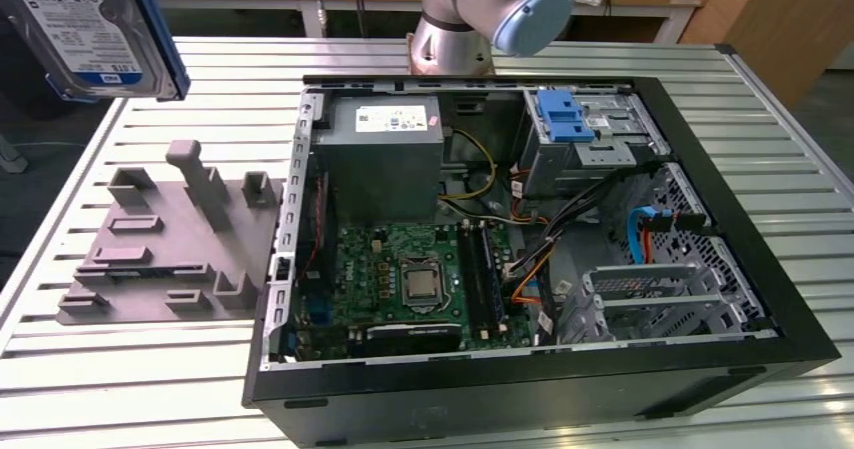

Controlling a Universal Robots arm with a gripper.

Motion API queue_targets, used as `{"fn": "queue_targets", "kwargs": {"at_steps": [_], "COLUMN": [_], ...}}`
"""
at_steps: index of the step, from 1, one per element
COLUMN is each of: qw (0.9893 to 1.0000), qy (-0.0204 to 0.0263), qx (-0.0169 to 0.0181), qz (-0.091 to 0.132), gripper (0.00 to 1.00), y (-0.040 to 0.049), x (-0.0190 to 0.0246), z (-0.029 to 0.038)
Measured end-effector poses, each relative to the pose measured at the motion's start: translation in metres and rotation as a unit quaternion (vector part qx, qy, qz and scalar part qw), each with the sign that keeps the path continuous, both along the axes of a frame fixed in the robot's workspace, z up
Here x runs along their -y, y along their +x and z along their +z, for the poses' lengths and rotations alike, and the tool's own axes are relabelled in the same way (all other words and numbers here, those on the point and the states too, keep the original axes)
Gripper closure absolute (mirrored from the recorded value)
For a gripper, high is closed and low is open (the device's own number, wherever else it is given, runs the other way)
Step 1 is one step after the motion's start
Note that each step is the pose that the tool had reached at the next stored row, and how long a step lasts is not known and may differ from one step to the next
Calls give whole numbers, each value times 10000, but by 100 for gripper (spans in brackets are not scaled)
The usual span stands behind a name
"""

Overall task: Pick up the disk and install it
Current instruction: 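Pick up the disk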

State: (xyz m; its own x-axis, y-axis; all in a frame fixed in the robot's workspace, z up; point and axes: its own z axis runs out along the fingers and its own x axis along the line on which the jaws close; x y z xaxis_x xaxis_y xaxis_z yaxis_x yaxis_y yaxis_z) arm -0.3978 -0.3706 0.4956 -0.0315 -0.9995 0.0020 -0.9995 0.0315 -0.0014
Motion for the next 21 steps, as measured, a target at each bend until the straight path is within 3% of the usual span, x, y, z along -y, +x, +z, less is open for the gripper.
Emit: {"fn": "queue_targets", "kwargs": {"at_steps": [3,10,21], "qw": [10000,10000,10000], "qy": [0,0,0], "qx": [-1,0,-2], "qz": [0,0,0], "gripper": [64,64,64], "y": [39,102,313], "x": [41,183,285], "z": [0,0,0]}}
